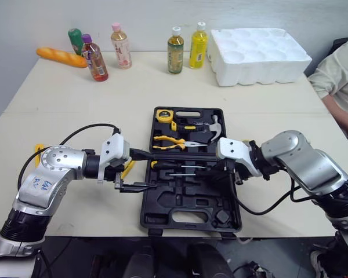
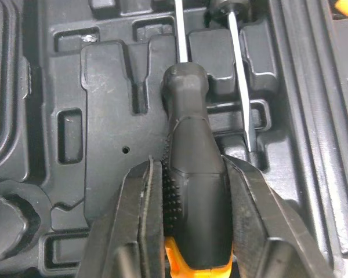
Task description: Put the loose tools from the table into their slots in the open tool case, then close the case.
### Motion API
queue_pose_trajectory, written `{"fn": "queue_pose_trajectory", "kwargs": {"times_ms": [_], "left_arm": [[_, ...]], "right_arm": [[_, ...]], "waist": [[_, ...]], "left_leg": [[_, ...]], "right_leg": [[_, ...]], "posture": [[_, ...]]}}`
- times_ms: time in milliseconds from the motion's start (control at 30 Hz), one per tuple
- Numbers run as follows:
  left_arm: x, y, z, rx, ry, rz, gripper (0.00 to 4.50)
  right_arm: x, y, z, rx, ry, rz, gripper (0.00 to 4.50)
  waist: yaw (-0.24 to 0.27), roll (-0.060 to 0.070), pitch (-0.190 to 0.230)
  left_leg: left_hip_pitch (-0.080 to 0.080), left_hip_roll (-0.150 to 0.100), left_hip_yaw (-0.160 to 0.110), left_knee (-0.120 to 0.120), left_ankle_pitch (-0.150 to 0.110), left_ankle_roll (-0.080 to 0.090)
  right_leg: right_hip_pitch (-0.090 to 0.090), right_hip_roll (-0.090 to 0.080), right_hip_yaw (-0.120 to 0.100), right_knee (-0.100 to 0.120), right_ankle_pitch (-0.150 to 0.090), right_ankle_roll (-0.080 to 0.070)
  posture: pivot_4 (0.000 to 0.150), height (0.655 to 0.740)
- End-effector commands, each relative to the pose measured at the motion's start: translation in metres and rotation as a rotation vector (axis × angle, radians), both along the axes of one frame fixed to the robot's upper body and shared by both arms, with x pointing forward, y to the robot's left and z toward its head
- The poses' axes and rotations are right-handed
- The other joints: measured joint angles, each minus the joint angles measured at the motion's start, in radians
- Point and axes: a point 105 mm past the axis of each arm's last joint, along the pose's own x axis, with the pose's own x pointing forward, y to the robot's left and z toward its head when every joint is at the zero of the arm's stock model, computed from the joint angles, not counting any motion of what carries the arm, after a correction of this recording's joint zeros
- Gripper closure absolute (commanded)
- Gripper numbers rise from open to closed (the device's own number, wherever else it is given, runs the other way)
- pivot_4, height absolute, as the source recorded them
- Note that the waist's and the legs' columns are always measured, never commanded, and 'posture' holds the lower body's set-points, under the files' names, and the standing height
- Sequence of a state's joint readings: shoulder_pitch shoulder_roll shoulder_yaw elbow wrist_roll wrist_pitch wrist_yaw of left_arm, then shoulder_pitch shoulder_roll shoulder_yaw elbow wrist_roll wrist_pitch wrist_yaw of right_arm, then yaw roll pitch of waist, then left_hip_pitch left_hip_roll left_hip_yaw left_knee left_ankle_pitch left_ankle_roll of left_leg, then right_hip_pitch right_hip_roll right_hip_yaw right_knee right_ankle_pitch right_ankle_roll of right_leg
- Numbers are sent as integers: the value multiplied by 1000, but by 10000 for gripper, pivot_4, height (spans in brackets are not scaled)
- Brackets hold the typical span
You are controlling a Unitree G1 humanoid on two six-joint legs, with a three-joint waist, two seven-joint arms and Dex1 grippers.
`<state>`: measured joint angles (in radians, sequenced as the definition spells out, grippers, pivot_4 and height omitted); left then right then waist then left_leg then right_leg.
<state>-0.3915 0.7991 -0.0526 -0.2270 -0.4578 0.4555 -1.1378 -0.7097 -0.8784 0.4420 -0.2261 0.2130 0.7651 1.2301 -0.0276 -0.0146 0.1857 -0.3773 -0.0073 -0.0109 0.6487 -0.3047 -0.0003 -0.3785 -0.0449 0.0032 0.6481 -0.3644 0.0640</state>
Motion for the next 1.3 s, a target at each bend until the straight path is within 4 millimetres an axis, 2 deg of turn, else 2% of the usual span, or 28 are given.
{"fn": "queue_pose_trajectory", "kwargs": {"times_ms": [33, 100, 200, 267, 367, 433, 500, 700, 833, 1033, 1200, 1300], "left_arm": [[-1, -5, 9, 1, -47, -27, 0], [-2, -5, 9, -2, -47, -30, 0], [-5, -7, 9, -10, -43, -41, 0], [-7, -10, 9, -15, -42, -49, 0], [-6, -14, 11, -24, -47, -58, 0], [-5, -17, 12, -27, -49, -65, 0], [-4, -19, 12, -31, -49, -70, 0], [-3, -22, 13, -45, -44, -81, 0], [-4, -25, 13, -46, -24, -93, 0], [-4, -29, 15, -40, -21, -98, 0], [-3, -26, 15, -39, -26, -92, 0], [2, -23, 15, -36, -28, -80, 0]], "right_arm": [[-4, -2, 14, 9, -45, 30, 11163], [-3, 0, 28, 22, -108, 37, 795], [-6, 10, 44, 120, -157, 74, 281], [-12, 21, 50, 253, -150, 123, 281], [-15, 27, 47, 411, -100, 115, 281], [-12, 26, 36, 450, -103, 102, 5198], [-9, 24, 26, 495, -110, 88, 13310], [0, 24, 24, 692, -131, 24, 43823], [-4, 26, 3, 643, -97, 30, 44526], [9, 20, -20, 531, -100, -63, 44526], [-2, 9, -48, 353, -14, -25, 44526], [4, 5, -70, 229, -23, -73, 44526]], "waist": [[1, 0, 0], [1, 0, 0], [-1, 0, 0], [0, 0, 0], [1, 0, 0], [4, 0, 0], [4, 0, 0], [-3, 0, 0], [0, 0, 0], [-1, 0, 0], [1, 0, 0], [2, -2, -1]], "left_leg": [[0, 0, 0, 0, 0, 0], [0, 0, 0, 0, 0, 0], [0, 0, 0, 0, 0, 0], [0, 0, 0, 0, 0, 0], [0, 0, 0, 0, 0, 0], [0, 0, 0, 1, 0, -1], [0, 0, 0, 2, 0, -1], [0, 0, 0, 2, 2, -3], [1, 0, 0, 2, 2, -3], [1, 0, 0, 2, 2, -3], [1, 0, 0, 3, 2, -3], [2, 0, 0, 3, 2, -3]], "right_leg": [[0, 0, 0, 0, 0, 0], [0, 0, 0, 0, 0, 0], [0, 0, 0, 0, 0, 0], [0, 0, 0, 0, 0, 0], [1, 1, 0, 0, 0, 0], [1, 1, -1, 0, 0, 0], [2, 0, -1, 1, 0, 0], [1, 1, 0, 6, 0, 0], [1, 1, 0, 7, 0, 0], [1, 1, 1, 7, 0, 0], [2, 1, 0, 6, 0, 0], [3, 1, 0, 5, 0, 0]], "posture": [[1500, 7400], [1500, 7400], [1500, 7400], [1500, 7400], [1500, 7400], [1500, 7400], [1500, 7400], [1500, 7400], [1500, 7400], [1500, 7400], [1500, 7400], [1500, 7400]]}}
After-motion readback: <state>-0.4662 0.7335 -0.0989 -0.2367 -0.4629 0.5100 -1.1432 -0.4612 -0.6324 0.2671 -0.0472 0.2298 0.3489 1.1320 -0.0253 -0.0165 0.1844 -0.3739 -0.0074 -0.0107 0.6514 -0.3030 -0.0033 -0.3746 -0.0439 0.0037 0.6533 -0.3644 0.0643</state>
